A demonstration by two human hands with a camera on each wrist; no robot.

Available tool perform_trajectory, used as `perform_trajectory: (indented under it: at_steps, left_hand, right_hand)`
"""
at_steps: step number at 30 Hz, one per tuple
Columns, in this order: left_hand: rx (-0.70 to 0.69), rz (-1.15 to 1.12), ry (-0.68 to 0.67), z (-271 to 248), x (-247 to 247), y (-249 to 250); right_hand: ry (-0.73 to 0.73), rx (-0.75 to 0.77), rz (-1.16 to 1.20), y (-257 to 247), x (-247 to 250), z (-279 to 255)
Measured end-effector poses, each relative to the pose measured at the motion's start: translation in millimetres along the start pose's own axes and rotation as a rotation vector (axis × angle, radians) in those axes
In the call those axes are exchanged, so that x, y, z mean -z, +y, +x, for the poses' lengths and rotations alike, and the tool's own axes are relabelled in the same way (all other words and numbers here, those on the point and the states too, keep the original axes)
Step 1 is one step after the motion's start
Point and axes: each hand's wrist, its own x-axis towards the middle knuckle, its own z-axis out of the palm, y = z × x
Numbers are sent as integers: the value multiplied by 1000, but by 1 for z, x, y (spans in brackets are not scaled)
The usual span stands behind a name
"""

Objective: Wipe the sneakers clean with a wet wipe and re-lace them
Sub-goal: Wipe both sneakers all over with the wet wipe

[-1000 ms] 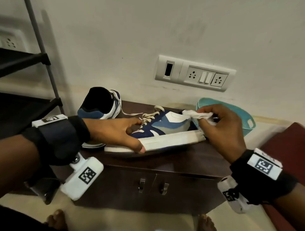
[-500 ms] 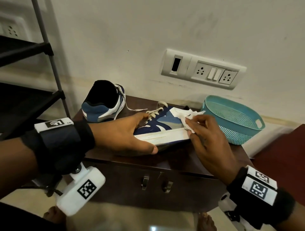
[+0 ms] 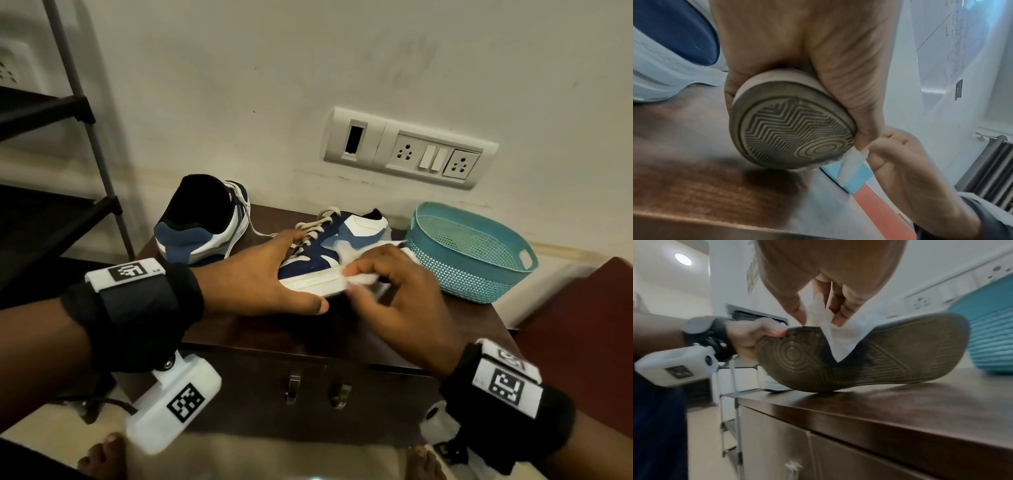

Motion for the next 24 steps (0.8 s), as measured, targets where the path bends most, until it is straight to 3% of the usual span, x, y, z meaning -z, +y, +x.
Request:
perform_trajectory:
  at_steps: [3, 5, 11, 13, 20, 24]
  left_hand:
    - [-17, 11, 13, 1, 1, -1]
    - [-20, 25, 4, 0, 1, 0]
    - [18, 59, 4, -1, 1, 1]
    - [25, 51, 12, 0, 1, 1]
    - [16, 95, -10, -2, -1, 5]
    - [35, 172, -17, -1, -2, 6]
  right_hand:
    - [-134, 91, 105, -29, -12, 2]
    - [-139, 136, 103, -27, -11, 4]
    - [-43, -146, -96, 25, 24, 21]
    - [-1, -165, -130, 28, 22, 23]
    - [-129, 55, 14, -18, 0, 10]
    - [-50, -136, -130, 22, 25, 30]
